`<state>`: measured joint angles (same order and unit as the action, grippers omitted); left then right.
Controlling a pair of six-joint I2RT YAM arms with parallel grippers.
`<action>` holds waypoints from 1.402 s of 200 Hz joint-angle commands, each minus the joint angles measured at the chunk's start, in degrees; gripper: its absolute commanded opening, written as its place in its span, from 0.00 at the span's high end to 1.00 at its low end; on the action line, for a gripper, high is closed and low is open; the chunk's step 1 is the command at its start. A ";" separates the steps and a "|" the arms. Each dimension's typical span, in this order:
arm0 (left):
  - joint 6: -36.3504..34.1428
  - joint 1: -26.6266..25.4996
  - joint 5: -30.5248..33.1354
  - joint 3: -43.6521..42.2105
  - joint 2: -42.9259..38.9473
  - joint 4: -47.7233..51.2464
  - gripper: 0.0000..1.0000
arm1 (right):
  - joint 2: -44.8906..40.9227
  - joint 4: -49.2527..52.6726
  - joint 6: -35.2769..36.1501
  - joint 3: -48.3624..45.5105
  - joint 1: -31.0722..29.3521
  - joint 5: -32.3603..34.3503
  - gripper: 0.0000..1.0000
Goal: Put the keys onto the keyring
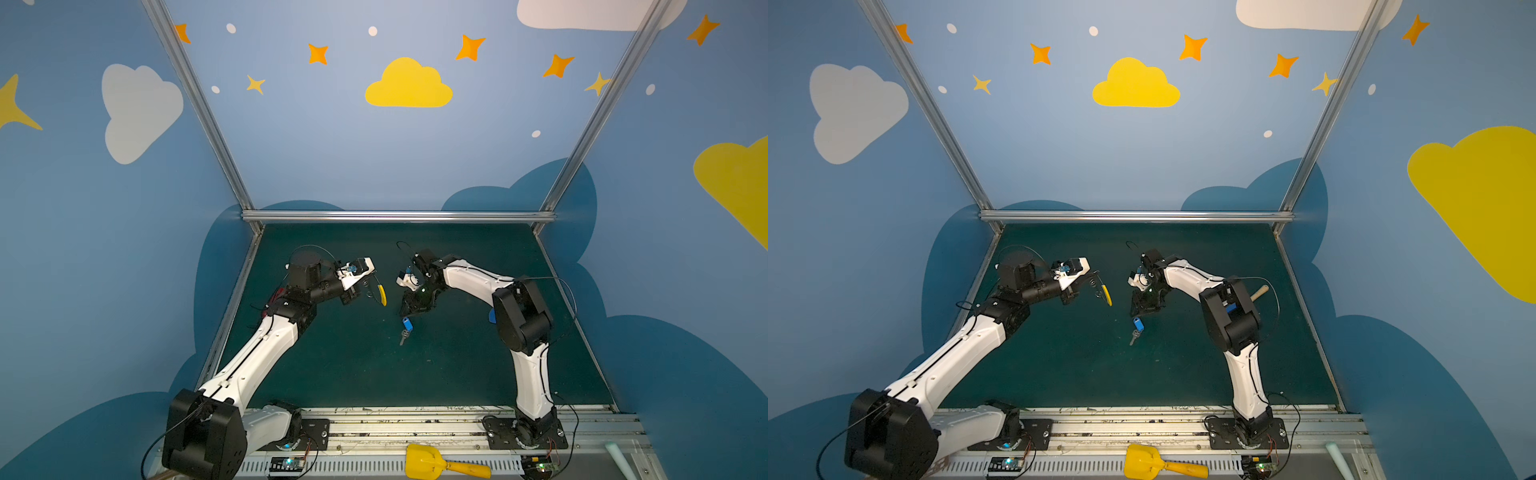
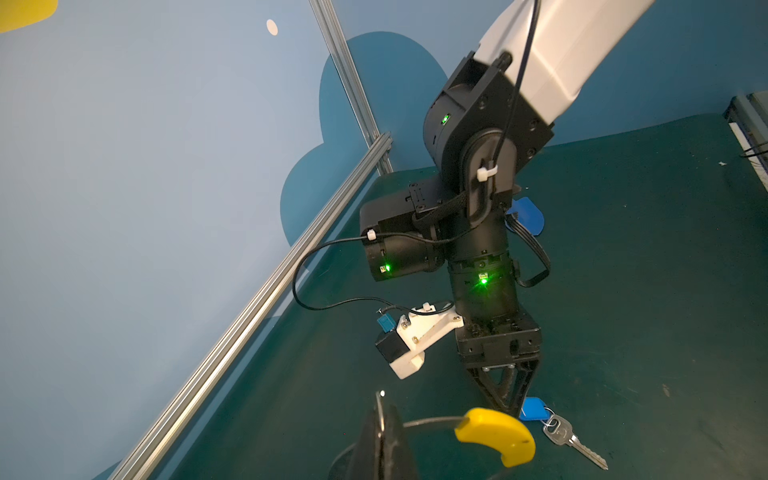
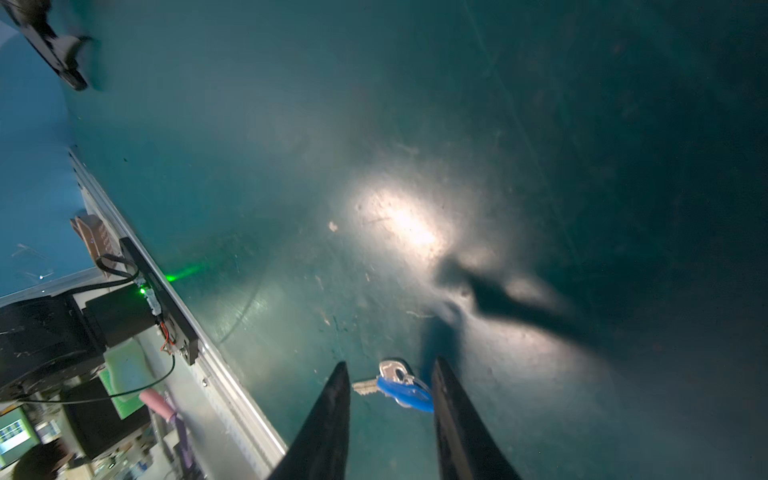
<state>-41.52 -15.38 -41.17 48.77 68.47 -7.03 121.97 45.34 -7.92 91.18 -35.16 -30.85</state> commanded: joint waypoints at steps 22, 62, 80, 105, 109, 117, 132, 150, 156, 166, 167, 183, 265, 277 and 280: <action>0.30 0.52 -1.94 -0.71 -0.71 0.08 0.96 | -1.11 4.16 4.54 0.09 -1.66 -4.50 0.75; 0.38 0.65 -2.94 -0.94 -0.02 -0.61 0.96 | -5.05 6.57 9.73 -3.90 -3.29 -8.29 0.91; 0.38 0.74 -3.37 -0.95 0.14 -0.80 0.96 | -6.71 7.75 10.05 -7.19 -3.26 -7.43 0.96; 0.47 0.72 -3.78 -1.11 0.22 -0.97 0.96 | -6.81 11.65 10.61 -9.53 -2.81 -5.38 0.99; 0.55 0.78 -3.83 -1.09 0.22 -0.97 0.96 | -7.10 11.67 10.30 -9.91 -2.82 -4.59 0.99; 0.56 0.79 -3.92 -1.06 0.19 -0.97 0.96 | -8.05 11.69 9.94 -10.80 -2.73 -3.25 0.98; 0.65 0.79 -3.88 -1.16 0.00 -0.88 0.96 | -10.23 10.38 8.25 -12.26 -2.23 -0.61 0.96; 0.65 0.78 -3.83 -1.35 -0.39 -0.80 0.96 | -10.87 9.83 6.03 -12.11 -1.58 3.57 0.90; 0.65 0.79 -3.83 -1.43 -0.44 -0.88 0.96 | -10.79 9.42 5.92 -11.64 -1.63 4.11 0.87; 0.63 0.79 -3.83 -1.42 -0.53 -0.88 0.96 | -11.09 7.51 5.24 -11.40 -1.99 5.17 0.84; 0.68 0.79 -3.83 -1.46 -0.53 -0.88 0.96 | -11.12 7.28 5.18 -11.39 -2.01 5.18 0.84; 0.81 0.70 -3.80 -1.32 -0.87 -0.81 0.96 | -11.27 4.14 4.38 -11.02 -2.35 5.36 0.79; -0.82 0.86 -2.21 -0.98 -2.57 1.17 0.96 | -17.38 -4.66 33.49 -16.90 -3.58 12.82 0.78; -0.89 0.87 -2.13 -0.98 -2.93 1.27 0.96 | -18.16 -7.27 38.15 -18.49 -3.69 14.91 0.77; -0.85 0.94 -2.13 -1.06 -2.89 1.23 0.96 | -18.24 -7.81 39.28 -18.75 -3.65 14.94 0.78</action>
<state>-41.76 -14.85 -43.46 47.64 67.16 -6.33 105.97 42.68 18.20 74.78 -38.35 -19.62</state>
